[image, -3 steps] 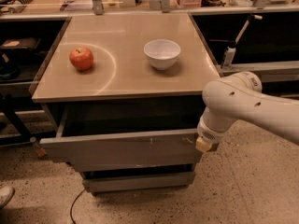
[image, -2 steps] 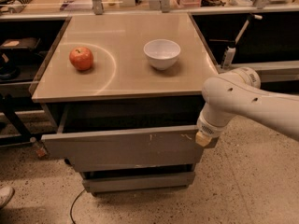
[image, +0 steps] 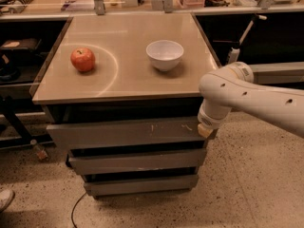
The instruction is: Close top drawer
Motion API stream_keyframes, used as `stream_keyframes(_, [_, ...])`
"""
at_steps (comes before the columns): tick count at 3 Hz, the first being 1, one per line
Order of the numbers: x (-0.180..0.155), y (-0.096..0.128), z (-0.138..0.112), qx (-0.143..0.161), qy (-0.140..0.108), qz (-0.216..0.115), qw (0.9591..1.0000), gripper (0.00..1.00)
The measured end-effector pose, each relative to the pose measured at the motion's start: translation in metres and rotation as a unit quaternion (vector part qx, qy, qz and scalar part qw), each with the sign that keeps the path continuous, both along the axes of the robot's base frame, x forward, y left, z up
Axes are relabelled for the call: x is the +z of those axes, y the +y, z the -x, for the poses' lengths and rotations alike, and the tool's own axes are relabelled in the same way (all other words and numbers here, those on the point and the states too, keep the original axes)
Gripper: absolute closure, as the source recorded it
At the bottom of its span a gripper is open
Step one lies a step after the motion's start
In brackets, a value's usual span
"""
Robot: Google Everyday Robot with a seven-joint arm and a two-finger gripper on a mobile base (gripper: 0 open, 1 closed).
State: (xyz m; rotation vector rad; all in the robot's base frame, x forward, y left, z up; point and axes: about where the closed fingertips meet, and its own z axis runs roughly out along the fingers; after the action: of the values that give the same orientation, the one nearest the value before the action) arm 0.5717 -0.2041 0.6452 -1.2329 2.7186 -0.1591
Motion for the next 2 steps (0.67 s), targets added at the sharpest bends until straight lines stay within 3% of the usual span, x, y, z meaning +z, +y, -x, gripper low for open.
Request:
stream_keyframes(1, [0.0124,-0.0003,-0.0195,-0.001,-0.019,0.018,0.9996,1.00])
stream_keyframes(2, [0.0124,-0.0003,-0.0194,-0.001,-0.019,0.018,0.9996,1.00])
